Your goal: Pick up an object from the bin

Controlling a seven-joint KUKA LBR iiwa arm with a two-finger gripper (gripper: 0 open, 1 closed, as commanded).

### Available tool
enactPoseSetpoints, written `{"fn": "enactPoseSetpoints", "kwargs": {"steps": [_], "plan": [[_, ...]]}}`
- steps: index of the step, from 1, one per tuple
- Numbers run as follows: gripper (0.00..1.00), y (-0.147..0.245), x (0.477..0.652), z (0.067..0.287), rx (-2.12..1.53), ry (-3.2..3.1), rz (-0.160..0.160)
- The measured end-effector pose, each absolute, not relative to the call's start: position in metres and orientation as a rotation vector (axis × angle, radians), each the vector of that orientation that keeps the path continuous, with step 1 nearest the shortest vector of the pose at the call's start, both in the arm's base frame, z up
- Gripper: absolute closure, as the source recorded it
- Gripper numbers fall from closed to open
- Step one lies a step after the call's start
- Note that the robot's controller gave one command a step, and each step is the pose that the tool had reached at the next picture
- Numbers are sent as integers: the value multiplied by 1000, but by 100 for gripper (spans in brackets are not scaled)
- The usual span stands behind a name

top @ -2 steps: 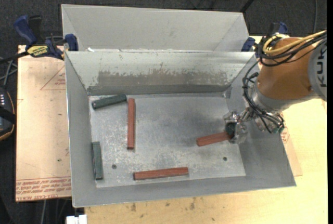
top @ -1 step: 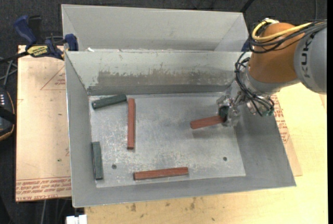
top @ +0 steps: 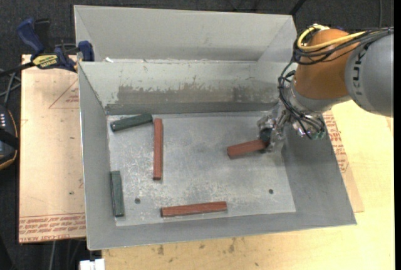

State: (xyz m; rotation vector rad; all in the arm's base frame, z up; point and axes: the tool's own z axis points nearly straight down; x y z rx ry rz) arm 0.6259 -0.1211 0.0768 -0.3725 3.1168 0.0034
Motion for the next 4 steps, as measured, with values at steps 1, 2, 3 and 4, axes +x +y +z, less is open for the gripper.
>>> {"fn": "enactPoseSetpoints", "kwargs": {"steps": [1, 2, 3, 4], "plan": [[100, -116, 615, 133, -468, 3110, 5], [100, -118, 593, 175, -602, 3081, 1], [100, -117, 616, 193, -346, 3120, 2], [100, -124, 617, 221, -129, 3136, 2]]}}
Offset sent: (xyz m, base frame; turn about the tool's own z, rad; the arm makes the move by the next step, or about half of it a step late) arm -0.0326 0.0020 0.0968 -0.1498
